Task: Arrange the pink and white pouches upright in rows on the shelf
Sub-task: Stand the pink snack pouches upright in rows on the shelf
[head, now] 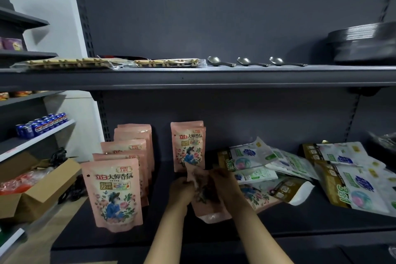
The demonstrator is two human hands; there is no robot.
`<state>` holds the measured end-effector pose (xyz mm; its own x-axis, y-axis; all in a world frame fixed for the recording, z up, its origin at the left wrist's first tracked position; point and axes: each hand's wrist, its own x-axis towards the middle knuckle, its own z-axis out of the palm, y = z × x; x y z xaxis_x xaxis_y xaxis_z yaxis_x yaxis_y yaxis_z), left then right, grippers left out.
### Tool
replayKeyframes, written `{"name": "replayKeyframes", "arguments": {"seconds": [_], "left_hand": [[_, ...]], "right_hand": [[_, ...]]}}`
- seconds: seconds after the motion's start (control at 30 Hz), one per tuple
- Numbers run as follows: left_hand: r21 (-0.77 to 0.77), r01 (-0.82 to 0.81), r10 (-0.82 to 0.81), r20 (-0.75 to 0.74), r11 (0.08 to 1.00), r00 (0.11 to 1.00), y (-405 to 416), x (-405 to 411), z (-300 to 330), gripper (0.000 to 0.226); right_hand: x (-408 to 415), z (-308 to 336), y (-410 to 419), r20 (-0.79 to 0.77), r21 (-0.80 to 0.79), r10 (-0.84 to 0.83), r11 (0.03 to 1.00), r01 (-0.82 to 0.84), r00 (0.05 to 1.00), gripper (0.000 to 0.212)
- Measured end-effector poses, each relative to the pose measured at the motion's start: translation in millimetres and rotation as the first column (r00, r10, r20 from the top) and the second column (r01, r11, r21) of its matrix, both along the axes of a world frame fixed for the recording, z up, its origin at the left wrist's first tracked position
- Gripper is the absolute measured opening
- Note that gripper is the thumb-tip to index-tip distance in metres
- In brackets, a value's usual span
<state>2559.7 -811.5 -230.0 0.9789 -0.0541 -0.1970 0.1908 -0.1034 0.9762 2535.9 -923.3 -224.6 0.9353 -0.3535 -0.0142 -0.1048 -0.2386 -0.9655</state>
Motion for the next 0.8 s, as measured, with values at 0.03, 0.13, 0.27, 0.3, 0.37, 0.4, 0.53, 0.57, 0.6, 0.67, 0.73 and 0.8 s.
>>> {"name": "replayKeyframes", "arguments": {"seconds": [0.03, 0.13, 0.27, 0.3, 0.37, 0.4, 0.53, 0.57, 0.6, 0.67, 0.73, 0.8], "left_hand": [[-0.015, -0.023, 0.024, 0.048, 1.000, 0.999, 0.3, -3.3, 4.8, 0.019], [-0.002, -0.049, 0.048, 0.200, 0.999, 0.979, 5.7, -10.1, 24.9, 0.019], [0.050, -0.092, 0.064, 0.405, 0.995, 0.912, 18.9, -24.1, 60.3, 0.021], [0.025, -0.099, 0.080, 0.424, 0.995, 0.902, 22.6, -27.2, 67.6, 0.020], [-0.072, -0.082, 0.104, 0.406, 0.994, 0.908, 30.2, -30.8, 78.3, 0.020], [-0.150, -0.057, 0.111, 0.384, 0.987, 0.917, 33.0, -32.0, 82.9, 0.019], [-0.384, 0.034, 0.107, 0.339, 0.923, 0.935, 36.0, -32.4, 92.1, 0.015], [-0.388, 0.044, 0.104, 0.354, 0.921, 0.929, 35.8, -32.3, 92.4, 0.015], [-0.381, 0.050, 0.103, 0.371, 0.923, 0.923, 35.7, -31.5, 91.4, 0.016], [-0.372, 0.067, 0.092, 0.393, 0.926, 0.915, 36.2, -30.4, 88.8, 0.017], [-0.364, 0.098, 0.065, 0.411, 0.926, 0.909, 36.1, -29.0, 86.3, 0.016], [-0.294, 0.122, 0.019, 0.435, 0.948, 0.900, 36.9, -27.9, 85.1, 0.011]], "right_hand": [[1.6, -0.7, -0.5, 0.027, 0.021, 0.009, 1.000, -0.009, 1.000, 0.026], [-2.9, 10.8, -2.1, 0.131, 0.168, 0.026, 0.985, -0.048, 0.991, 0.019], [-11.9, 27.8, -6.1, 0.327, 0.343, 0.093, 0.915, -0.210, 0.940, 0.028], [-15.8, 33.0, -5.3, 0.347, 0.373, 0.121, 0.892, -0.255, 0.930, 0.034], [-23.3, 40.2, -4.7, 0.347, 0.379, 0.201, 0.863, -0.333, 0.916, 0.046], [-27.5, 44.4, -4.8, 0.346, 0.369, 0.257, 0.847, -0.383, 0.902, 0.052], [-38.2, 57.9, -1.0, 0.298, 0.390, 0.457, 0.743, -0.544, 0.838, 0.045], [-38.9, 61.0, 0.3, 0.291, 0.394, 0.473, 0.733, -0.555, 0.832, 0.036], [-38.3, 62.7, 0.8, 0.291, 0.376, 0.480, 0.738, -0.560, 0.828, 0.029], [-36.4, 64.4, 1.4, 0.296, 0.336, 0.485, 0.754, -0.565, 0.823, 0.026], [-33.4, 62.1, 1.3, 0.311, 0.329, 0.465, 0.766, -0.553, 0.829, 0.028], [-29.5, 58.2, 1.0, 0.309, 0.346, 0.421, 0.786, -0.513, 0.853, 0.030]]}}
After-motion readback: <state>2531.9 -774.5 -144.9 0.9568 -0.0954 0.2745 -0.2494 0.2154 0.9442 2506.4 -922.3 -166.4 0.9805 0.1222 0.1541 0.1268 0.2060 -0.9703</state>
